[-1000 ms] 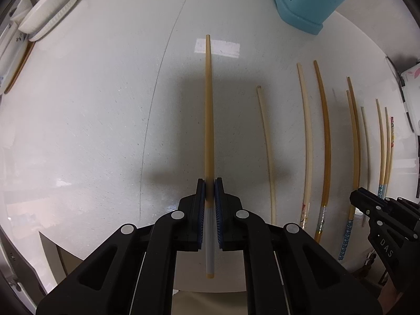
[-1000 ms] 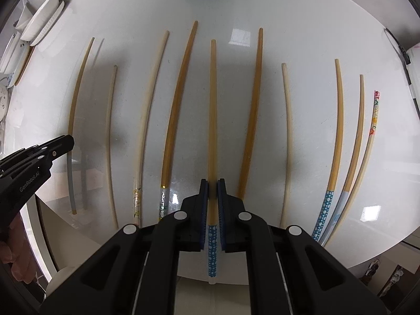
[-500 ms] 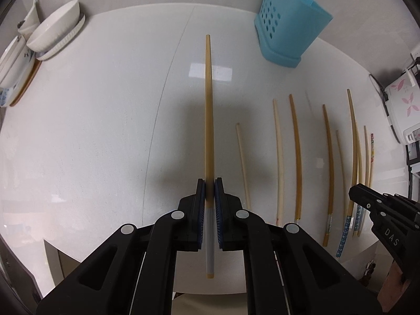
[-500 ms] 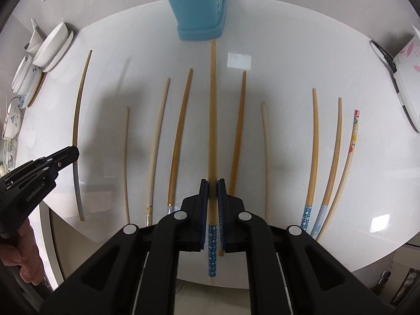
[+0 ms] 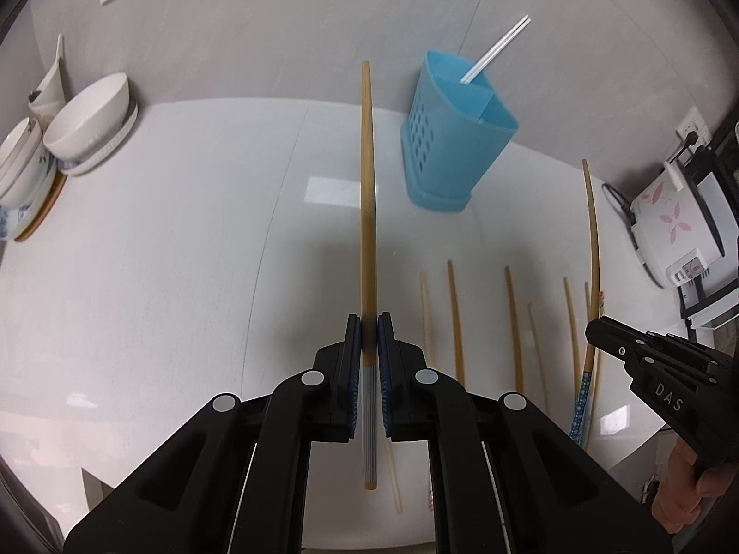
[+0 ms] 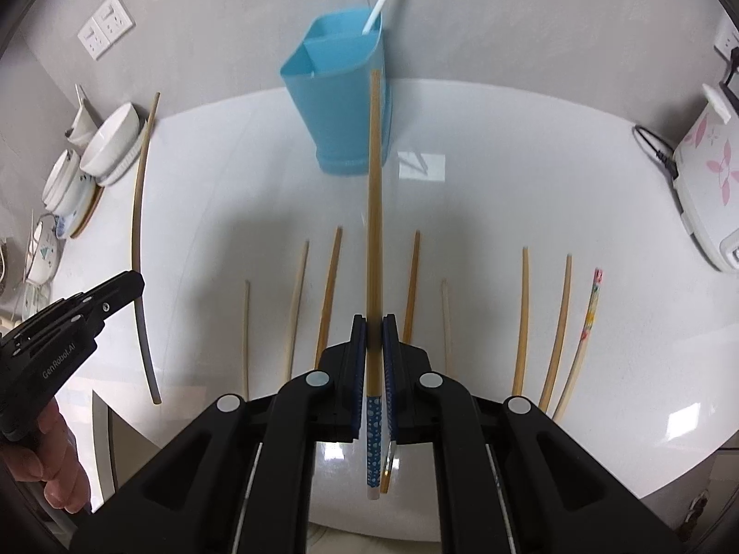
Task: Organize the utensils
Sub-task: 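Lift the chopstick with the right gripper and carry it to the blue holder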
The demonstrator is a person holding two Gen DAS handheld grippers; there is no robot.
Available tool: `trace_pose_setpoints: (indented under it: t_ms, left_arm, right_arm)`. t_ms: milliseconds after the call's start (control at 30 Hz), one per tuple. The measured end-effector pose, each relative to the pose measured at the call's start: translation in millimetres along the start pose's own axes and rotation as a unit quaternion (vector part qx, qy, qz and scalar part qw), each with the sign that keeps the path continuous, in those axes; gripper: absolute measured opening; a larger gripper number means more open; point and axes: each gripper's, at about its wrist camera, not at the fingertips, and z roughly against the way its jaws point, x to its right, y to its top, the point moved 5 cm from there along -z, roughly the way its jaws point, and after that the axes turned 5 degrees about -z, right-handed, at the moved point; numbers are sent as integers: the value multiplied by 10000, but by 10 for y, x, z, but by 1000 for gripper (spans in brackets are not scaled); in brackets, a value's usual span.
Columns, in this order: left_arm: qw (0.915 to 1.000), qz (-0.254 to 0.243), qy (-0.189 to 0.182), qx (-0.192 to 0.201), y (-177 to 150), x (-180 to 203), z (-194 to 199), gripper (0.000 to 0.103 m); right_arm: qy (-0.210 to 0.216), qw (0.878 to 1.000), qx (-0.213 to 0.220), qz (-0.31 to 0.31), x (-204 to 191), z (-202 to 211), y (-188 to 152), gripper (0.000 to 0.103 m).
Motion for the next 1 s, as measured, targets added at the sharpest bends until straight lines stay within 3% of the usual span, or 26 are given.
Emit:
trace_pose_setpoints:
  t_ms: [100, 567, 1000]
  left_arm:
    - [9997, -62, -26, 220, 192, 52, -13, 7]
    - [9929, -238, -373, 1108, 1039, 355, 48, 7]
    - [9718, -374, -696, 2221, 1868, 635, -35, 7]
  right_arm:
    - [34, 9997, 239, -37, -126, 6, 279, 7]
    - [103, 9937, 1111, -115, -35, 259, 1010, 7]
    - [310, 9877, 1516, -222, -3, 270, 1675, 7]
